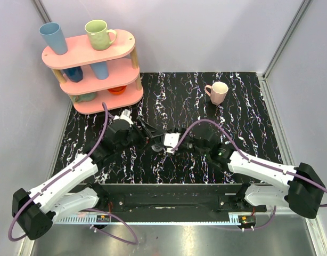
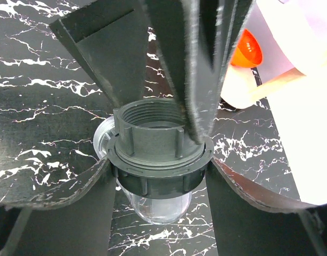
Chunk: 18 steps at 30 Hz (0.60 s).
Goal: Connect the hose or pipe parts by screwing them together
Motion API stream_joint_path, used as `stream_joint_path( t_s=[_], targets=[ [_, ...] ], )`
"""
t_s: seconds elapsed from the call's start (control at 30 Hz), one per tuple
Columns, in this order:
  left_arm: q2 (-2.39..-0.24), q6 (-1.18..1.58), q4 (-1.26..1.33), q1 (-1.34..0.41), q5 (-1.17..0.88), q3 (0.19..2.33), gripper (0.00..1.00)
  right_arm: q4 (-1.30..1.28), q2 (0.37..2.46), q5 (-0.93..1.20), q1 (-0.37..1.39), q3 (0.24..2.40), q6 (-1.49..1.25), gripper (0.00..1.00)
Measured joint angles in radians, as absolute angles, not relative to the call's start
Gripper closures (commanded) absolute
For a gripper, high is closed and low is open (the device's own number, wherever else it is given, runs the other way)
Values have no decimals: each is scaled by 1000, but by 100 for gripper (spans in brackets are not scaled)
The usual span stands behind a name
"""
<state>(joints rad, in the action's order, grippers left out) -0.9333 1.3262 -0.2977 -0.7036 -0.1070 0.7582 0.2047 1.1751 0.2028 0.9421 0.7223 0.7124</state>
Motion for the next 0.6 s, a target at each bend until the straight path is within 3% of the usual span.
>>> stream_joint_path(
  t_s=[0.1,0.13,0.23,0.5,0.6],
  targets=[
    [-929,1283,-261,-704,-110,739,62,199,1176,202,943,722,712,100],
    [-922,1243,-231,-705,-115,720,78,193,1176,203,943,722,709,100],
    [-890,1117,-149,-706,-139,662,84,171,1176,222,943,726,691,100],
    [-779,568,122,-698,-349,501,85,-11,1179,360,927,818,629,100],
    [-767,317,127,-696,-481,499,72,-104,1184,481,899,859,614,100]
  ],
)
